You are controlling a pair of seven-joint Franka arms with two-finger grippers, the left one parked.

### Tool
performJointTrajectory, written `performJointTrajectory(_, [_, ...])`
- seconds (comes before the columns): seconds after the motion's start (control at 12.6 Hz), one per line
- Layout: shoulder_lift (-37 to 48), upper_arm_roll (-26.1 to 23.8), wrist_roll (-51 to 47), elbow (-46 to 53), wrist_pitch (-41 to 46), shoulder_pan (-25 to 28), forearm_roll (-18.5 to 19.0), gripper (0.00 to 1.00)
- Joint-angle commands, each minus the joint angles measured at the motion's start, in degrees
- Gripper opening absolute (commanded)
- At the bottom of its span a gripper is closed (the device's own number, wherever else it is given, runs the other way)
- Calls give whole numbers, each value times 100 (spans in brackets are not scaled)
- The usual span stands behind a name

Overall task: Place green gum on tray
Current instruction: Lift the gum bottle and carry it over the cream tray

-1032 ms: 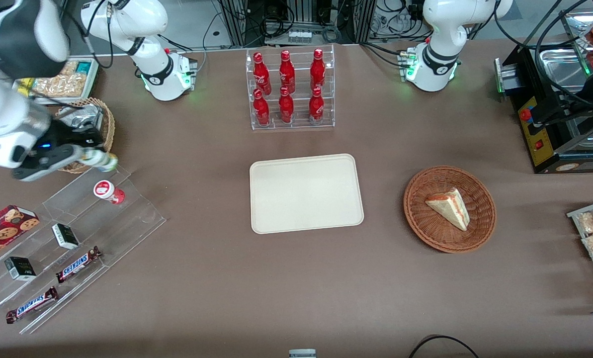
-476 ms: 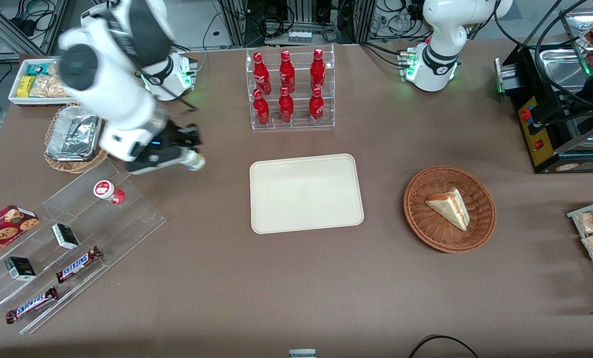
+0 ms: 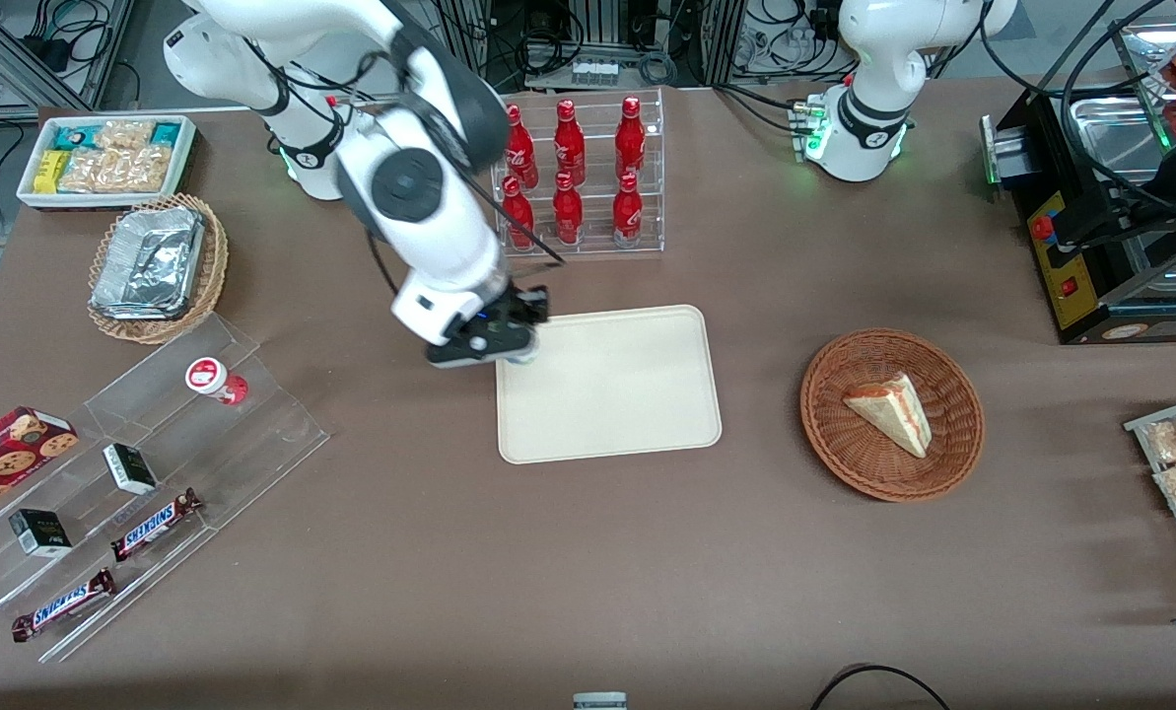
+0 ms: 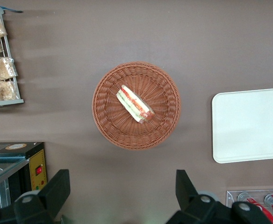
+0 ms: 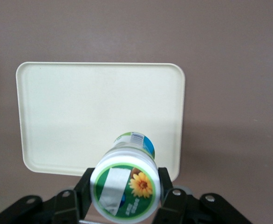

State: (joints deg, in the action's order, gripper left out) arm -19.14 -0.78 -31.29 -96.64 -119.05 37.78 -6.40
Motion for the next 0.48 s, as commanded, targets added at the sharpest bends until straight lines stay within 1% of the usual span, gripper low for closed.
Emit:
performJointTrajectory(0.0, [-685, 69, -210, 383, -529, 281, -36, 0])
performJointTrajectory(0.32, [-1204, 78, -711, 383, -1049, 729, -1, 0])
performJointTrajectory(0.4, [-1319, 86, -782, 383, -1111, 774, -19, 0])
